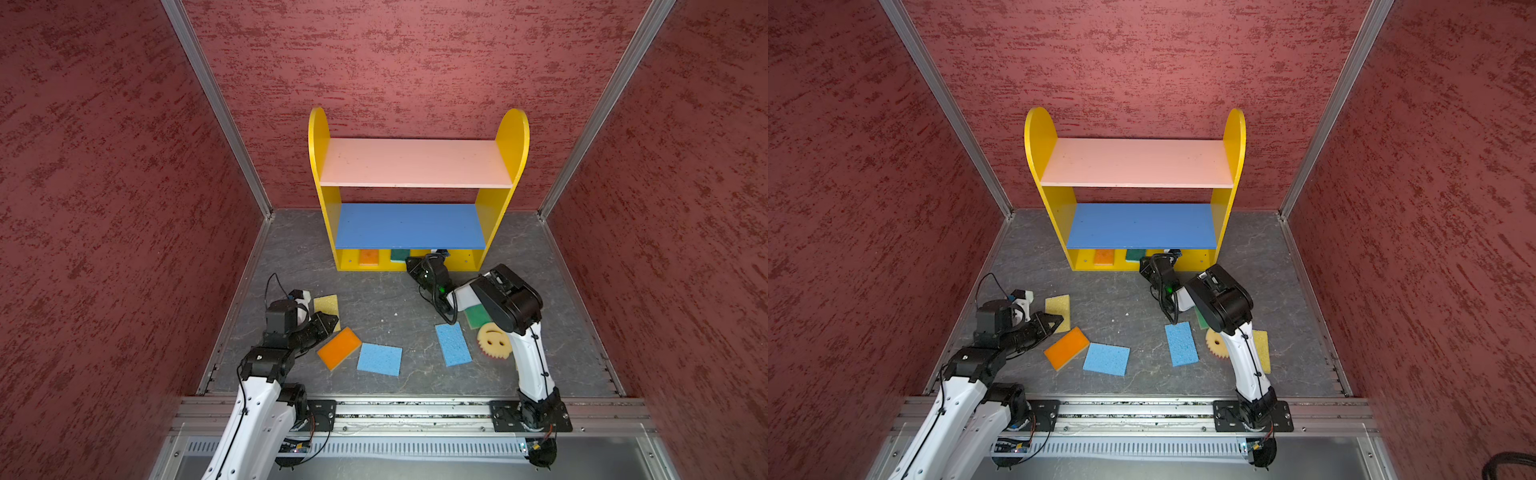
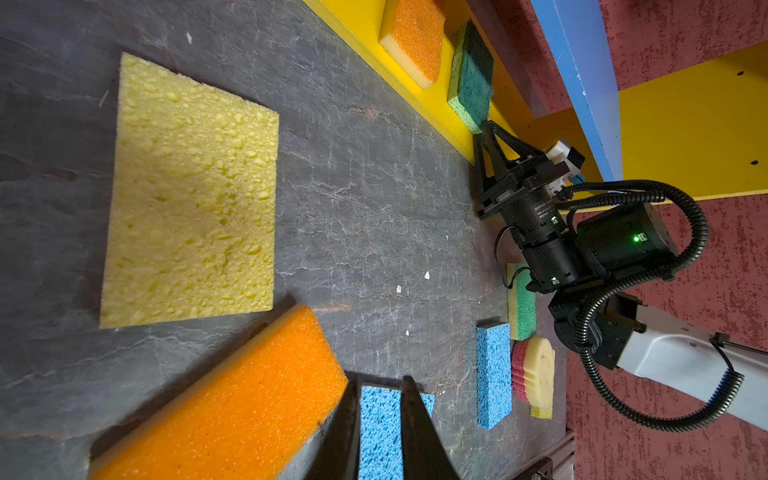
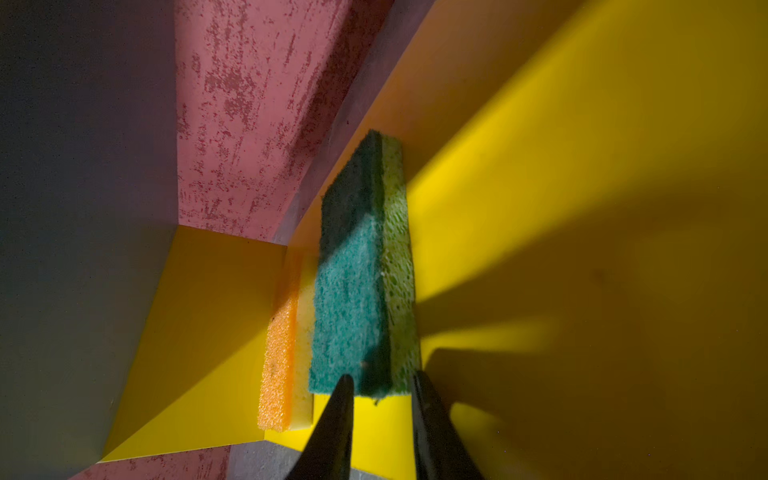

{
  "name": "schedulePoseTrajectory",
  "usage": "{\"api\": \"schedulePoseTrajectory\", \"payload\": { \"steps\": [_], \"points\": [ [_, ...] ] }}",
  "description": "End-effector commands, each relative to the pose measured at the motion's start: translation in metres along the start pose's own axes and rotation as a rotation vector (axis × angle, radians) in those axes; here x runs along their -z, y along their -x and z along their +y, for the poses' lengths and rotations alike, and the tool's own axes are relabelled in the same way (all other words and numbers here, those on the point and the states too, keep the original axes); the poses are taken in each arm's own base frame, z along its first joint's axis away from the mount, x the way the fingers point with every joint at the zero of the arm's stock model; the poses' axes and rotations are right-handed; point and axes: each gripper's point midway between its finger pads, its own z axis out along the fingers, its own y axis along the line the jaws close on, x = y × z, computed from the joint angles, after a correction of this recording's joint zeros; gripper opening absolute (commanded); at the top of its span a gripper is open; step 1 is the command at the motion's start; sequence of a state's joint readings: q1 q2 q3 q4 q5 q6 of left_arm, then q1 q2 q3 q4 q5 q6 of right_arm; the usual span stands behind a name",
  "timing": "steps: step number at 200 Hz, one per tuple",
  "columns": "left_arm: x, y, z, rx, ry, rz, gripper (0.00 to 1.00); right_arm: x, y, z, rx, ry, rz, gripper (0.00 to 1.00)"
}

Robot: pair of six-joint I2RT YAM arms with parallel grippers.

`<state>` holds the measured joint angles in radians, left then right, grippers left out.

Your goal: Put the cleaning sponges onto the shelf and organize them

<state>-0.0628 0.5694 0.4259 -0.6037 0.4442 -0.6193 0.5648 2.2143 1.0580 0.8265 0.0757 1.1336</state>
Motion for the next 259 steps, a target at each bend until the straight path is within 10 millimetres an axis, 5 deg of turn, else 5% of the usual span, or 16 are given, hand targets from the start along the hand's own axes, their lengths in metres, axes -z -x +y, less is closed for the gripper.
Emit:
{"api": "schedulePoseTrajectory", "payload": {
  "steps": [1, 80, 146, 259],
  "points": [
    [-0.001, 0.002, -0.002, -0.023, -0.01, -0.01, 0.2, -0.004, 0.004, -0.014, -0.023, -0.07, -0.014, 0.2],
    [-0.003, 0.001, -0.002, -0.023, -0.009, -0.002, 0.2, 0.006, 0.003, -0.022, -0.034, -0.089, -0.003, 0.01],
    [-0.004, -0.001, 0.001, -0.016, -0.007, 0.003, 0.2, 0.019, 0.011, -0.002, 0.006, -0.072, 0.014, 0.0],
    [-0.004, -0.001, 0.001, -0.014, -0.007, 0.003, 0.2, 0.026, 0.004, 0.004, 0.05, -0.073, 0.09, 0.0]
  ]
}}
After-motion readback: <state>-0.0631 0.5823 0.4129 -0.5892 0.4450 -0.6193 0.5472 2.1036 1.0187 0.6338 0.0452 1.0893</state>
